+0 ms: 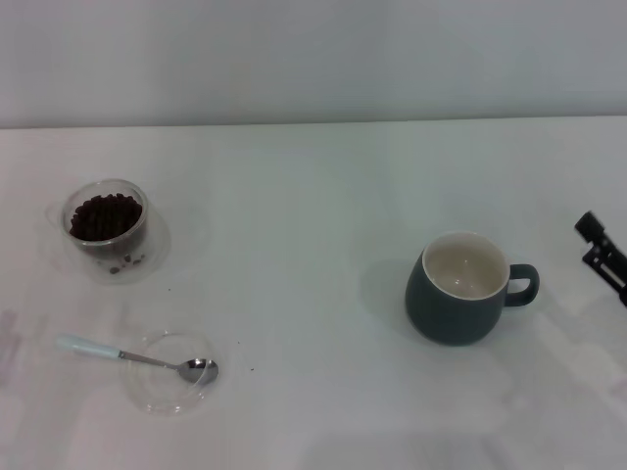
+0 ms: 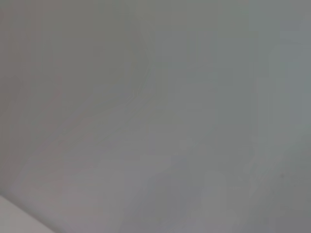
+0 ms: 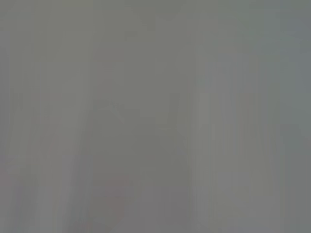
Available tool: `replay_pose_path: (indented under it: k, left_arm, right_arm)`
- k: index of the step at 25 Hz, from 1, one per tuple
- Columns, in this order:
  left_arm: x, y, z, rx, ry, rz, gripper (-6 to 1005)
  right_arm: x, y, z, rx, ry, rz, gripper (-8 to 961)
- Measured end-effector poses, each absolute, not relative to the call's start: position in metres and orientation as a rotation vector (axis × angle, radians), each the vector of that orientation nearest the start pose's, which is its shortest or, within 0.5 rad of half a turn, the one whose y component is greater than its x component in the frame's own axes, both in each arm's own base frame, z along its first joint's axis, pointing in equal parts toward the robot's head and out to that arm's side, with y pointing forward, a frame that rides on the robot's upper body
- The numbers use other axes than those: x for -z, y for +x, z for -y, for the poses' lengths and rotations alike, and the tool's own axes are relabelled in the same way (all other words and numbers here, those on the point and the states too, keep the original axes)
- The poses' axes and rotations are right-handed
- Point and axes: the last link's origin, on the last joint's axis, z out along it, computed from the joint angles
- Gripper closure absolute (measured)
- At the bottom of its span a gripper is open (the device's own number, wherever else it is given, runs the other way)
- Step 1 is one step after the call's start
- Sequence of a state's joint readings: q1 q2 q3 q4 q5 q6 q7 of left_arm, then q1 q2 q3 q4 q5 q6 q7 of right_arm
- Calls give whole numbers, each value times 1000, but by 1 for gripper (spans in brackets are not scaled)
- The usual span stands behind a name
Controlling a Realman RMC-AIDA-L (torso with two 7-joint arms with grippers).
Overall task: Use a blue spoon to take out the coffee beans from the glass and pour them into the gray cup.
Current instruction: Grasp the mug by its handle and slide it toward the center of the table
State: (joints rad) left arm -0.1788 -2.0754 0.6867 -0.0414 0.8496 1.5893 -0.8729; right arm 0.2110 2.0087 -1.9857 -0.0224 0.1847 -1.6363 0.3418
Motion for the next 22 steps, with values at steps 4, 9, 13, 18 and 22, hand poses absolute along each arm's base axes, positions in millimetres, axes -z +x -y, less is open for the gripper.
replay_pose_path:
  k: [4,9,13,18,22]
  left_arm:
    - [-16,-376,-212,1211,-1372,962,198]
    - [-18,-376,-213,1207,-1378,946,198]
    - [-19,-376,-215,1202,-1381,941,198]
    - [-23,-375,-219,1205,-1398,914,198]
    - [-24,-372,-223,1214,-1406,904,199]
  right_arm:
    - [-6,370,-226,-767,-1817,-468,86]
    - [4,376,-226,-701,-1871,-509,87]
    - [8,378,-224,-676,-1898,-516,87]
    - [15,384,-225,-617,-1926,-551,89]
    - [24,384,-231,-575,-1951,-574,95]
